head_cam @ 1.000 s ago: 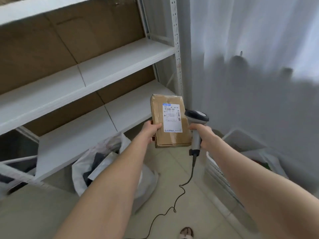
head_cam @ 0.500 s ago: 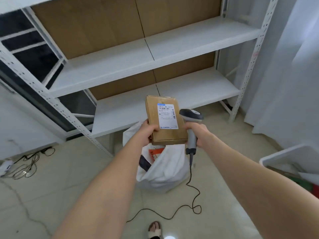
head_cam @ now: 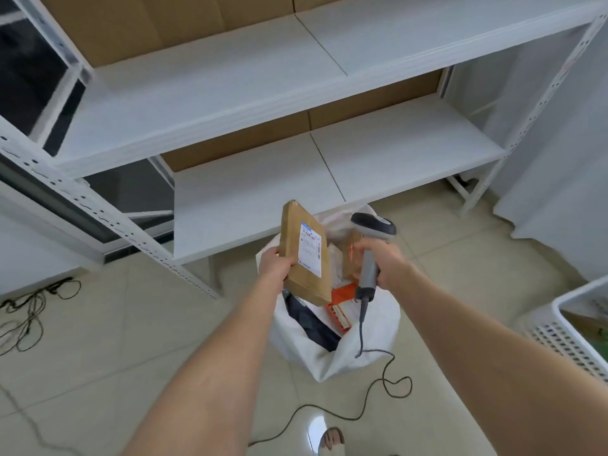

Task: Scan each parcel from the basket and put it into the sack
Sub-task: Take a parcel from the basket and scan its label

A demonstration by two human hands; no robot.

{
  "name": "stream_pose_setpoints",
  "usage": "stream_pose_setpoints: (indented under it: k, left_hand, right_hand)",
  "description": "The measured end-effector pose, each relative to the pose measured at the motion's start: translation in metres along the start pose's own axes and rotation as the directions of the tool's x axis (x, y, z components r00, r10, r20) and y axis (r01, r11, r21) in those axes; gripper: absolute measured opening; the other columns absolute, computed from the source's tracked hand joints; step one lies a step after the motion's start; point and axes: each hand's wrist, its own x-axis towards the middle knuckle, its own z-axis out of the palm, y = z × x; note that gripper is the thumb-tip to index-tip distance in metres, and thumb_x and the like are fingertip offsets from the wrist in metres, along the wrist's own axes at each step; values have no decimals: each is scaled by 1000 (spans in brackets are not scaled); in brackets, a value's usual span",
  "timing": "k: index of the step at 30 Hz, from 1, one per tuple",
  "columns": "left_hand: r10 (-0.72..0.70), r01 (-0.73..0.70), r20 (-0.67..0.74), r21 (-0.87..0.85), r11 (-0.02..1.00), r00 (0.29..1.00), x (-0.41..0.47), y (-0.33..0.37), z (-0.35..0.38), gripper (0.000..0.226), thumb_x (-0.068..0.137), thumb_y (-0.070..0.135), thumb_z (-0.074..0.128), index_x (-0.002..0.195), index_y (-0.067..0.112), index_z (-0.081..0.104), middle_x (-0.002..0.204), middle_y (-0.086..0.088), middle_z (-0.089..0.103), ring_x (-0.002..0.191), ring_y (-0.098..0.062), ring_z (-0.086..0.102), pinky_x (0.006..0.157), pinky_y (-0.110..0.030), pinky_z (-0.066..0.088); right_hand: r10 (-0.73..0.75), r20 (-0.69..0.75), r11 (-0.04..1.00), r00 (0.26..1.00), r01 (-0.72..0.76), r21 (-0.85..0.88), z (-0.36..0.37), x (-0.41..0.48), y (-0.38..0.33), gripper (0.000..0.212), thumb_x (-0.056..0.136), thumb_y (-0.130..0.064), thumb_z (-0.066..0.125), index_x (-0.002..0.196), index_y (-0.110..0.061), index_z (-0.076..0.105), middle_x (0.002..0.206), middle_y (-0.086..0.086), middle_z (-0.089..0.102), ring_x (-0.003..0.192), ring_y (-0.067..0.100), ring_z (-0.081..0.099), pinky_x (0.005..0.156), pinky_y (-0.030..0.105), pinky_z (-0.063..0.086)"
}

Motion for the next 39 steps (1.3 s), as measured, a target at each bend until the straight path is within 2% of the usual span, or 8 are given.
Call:
stream_pose_setpoints:
  k: [3, 7, 16, 20, 25, 28, 35, 39]
  left_hand:
    - [-35, 35, 10, 20, 999, 999, 31, -11, 8, 43, 83, 3, 66, 126, 9, 58, 110, -10, 65, 88, -24, 59, 76, -29, 48]
    - [-72, 72, -9, 22, 997, 997, 72, -24, 25, 45, 85, 10, 68, 128, 10, 56, 118, -9, 64, 94, -24, 59, 80, -31, 48]
    - [-86, 88, -32, 99, 991, 996, 166, -81, 72, 56, 93, 20, 59, 144, 18, 38, 139, -4, 50, 123, -30, 51, 100, -37, 44]
    - [-144, 112, 93, 282, 953, 985, 196, -124, 85, 65, 91, 10, 53, 147, 35, 31, 143, -7, 45, 124, -33, 49, 101, -47, 46]
    - [-142, 80, 119, 417, 905, 983, 213, -146, 93, 47, 93, 8, 47, 137, 23, 50, 137, -11, 52, 123, -32, 50, 102, -44, 46]
    - [-176, 83, 150, 485, 870, 973, 211, -143, 96, 44, 93, 10, 46, 136, 17, 51, 135, -12, 54, 123, -33, 49, 103, -43, 45]
    - [-89, -9, 166, 513, 858, 982, 184, -84, 77, 30, 87, 0, 50, 113, 3, 65, 118, -23, 61, 113, -39, 57, 96, -46, 47]
    - [-30, -105, 230, 551, 828, 973, 153, -34, 73, 34, 87, 5, 50, 119, 7, 64, 119, -13, 64, 111, -33, 60, 89, -38, 51]
  right_hand:
    - [10, -20, 1000, 1000, -11, -4, 14, 27, 2, 13, 83, -8, 68, 90, -7, 57, 74, 10, 56, 63, 22, 56, 53, 30, 50]
    - [18, -36, 1000, 999, -18, 1, 25, 67, 12, 17, 79, -6, 68, 89, -10, 55, 74, 7, 56, 64, 20, 56, 55, 28, 46]
    - [118, -67, 992, 991, -121, -46, 39, 153, 52, 16, 82, -12, 68, 89, -11, 53, 93, 16, 58, 83, 31, 59, 85, 52, 56]
    - [163, -93, 986, 982, -165, -17, 45, 181, 69, 14, 85, -12, 66, 87, -11, 52, 84, 12, 56, 71, 24, 56, 72, 40, 54]
    - [183, -95, 982, 979, -186, -27, 52, 199, 87, 20, 86, -16, 67, 100, -9, 54, 92, 12, 55, 76, 20, 54, 64, 33, 53]
    - [203, -97, 977, 974, -207, -39, 53, 199, 94, 31, 84, -17, 69, 111, -8, 55, 96, 13, 55, 83, 23, 56, 74, 41, 57]
    - [157, -123, 986, 980, -161, -29, 50, 161, 74, 15, 88, -14, 65, 89, -14, 50, 91, 9, 55, 82, 21, 55, 89, 44, 53]
    - [137, -93, 990, 986, -133, 48, 40, 125, 56, 14, 86, -12, 66, 97, -12, 57, 89, 9, 63, 75, 20, 61, 77, 38, 55]
